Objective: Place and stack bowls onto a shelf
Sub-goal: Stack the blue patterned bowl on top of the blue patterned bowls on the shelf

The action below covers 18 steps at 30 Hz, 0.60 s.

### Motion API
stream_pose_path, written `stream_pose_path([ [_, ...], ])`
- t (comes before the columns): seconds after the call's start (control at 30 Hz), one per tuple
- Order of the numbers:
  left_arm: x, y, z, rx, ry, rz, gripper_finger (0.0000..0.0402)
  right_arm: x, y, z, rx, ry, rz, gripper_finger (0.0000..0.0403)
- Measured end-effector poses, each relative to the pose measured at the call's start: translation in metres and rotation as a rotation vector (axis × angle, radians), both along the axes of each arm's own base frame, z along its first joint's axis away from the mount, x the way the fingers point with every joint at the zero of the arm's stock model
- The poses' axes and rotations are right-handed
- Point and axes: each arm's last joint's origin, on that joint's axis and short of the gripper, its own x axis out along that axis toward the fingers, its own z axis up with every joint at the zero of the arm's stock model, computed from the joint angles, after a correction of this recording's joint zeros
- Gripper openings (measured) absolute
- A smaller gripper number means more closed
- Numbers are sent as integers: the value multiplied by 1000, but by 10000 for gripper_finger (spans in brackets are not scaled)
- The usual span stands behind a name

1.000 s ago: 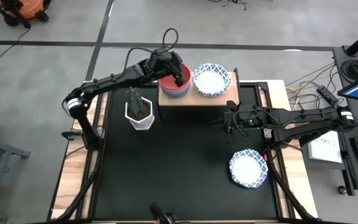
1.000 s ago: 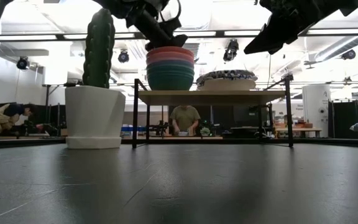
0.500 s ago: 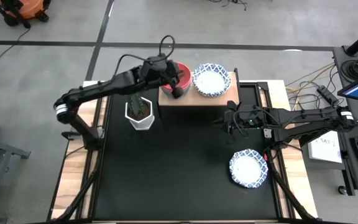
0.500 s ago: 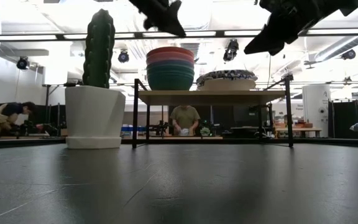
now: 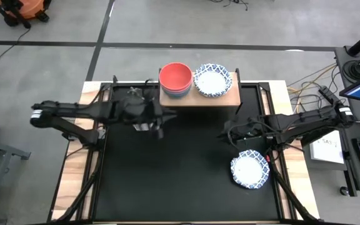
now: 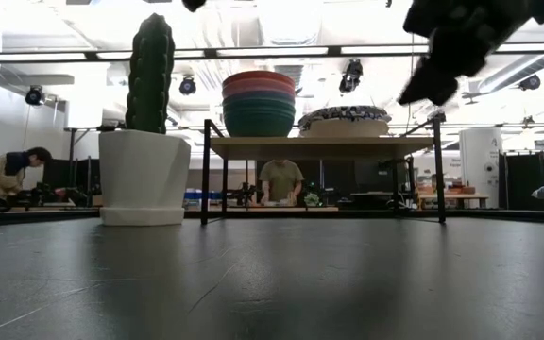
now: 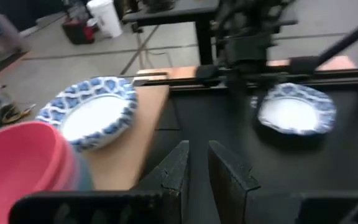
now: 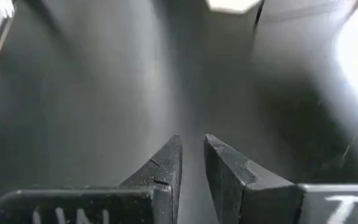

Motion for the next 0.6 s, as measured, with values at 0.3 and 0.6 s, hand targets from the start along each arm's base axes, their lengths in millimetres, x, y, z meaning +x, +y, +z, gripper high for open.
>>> stream_pose_path([
  [0.3, -44, -33, -22, -1, -130, -90, 39, -11, 1, 12, 63, 177, -65, 57],
  [0.6, -45, -46, -72, -35, -199, -209, 39, -12, 1, 26, 49, 180, -53, 95],
])
